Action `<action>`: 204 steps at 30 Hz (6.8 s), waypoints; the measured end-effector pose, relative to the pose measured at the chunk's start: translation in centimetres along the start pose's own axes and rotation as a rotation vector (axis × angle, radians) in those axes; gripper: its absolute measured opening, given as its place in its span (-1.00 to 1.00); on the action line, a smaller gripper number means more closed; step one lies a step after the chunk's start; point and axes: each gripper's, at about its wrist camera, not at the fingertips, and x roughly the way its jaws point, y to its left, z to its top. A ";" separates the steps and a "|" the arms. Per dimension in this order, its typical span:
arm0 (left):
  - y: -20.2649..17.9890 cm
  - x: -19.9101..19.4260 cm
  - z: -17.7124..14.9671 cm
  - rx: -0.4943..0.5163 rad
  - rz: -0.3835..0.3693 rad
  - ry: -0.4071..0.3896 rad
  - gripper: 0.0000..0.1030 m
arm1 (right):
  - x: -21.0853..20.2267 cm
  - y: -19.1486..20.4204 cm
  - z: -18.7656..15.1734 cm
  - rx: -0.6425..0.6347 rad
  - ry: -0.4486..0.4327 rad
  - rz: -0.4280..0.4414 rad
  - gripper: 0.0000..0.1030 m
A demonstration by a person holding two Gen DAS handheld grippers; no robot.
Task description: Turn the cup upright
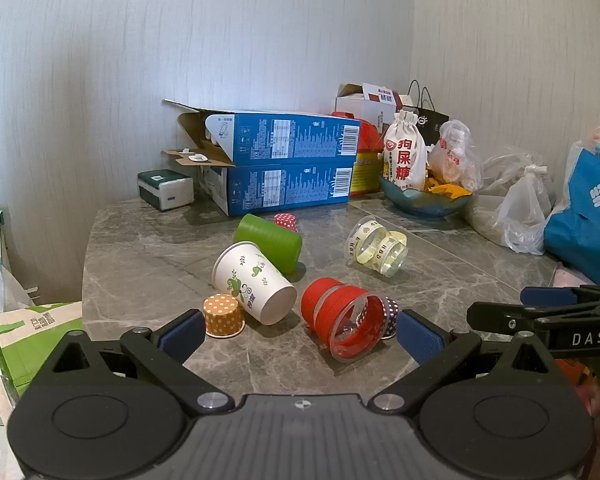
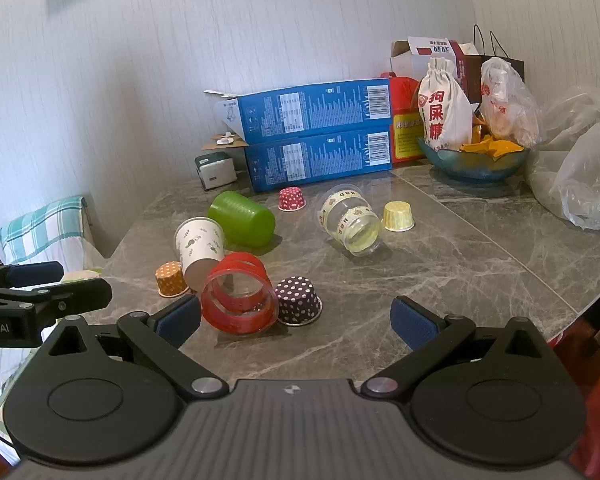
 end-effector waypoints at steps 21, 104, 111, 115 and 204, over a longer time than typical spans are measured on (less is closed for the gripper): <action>0.2 -0.2 0.1 -0.025 -0.012 -0.001 0.99 | 0.0 0.1 -0.1 0.004 0.003 0.003 0.98; 5.3 3.7 -0.6 -0.118 -0.060 0.002 1.00 | 25.2 5.5 15.1 -0.652 0.417 0.397 0.81; 6.9 4.0 -0.9 -0.134 -0.043 0.010 1.00 | 29.2 5.6 15.1 -0.676 0.554 0.415 0.51; 7.5 4.2 -1.2 -0.159 -0.040 0.018 1.00 | 30.2 6.4 14.7 -0.738 0.599 0.409 0.40; 4.8 7.4 -3.8 -0.503 -0.140 0.488 0.44 | 5.0 4.8 -3.7 0.059 0.429 0.454 0.47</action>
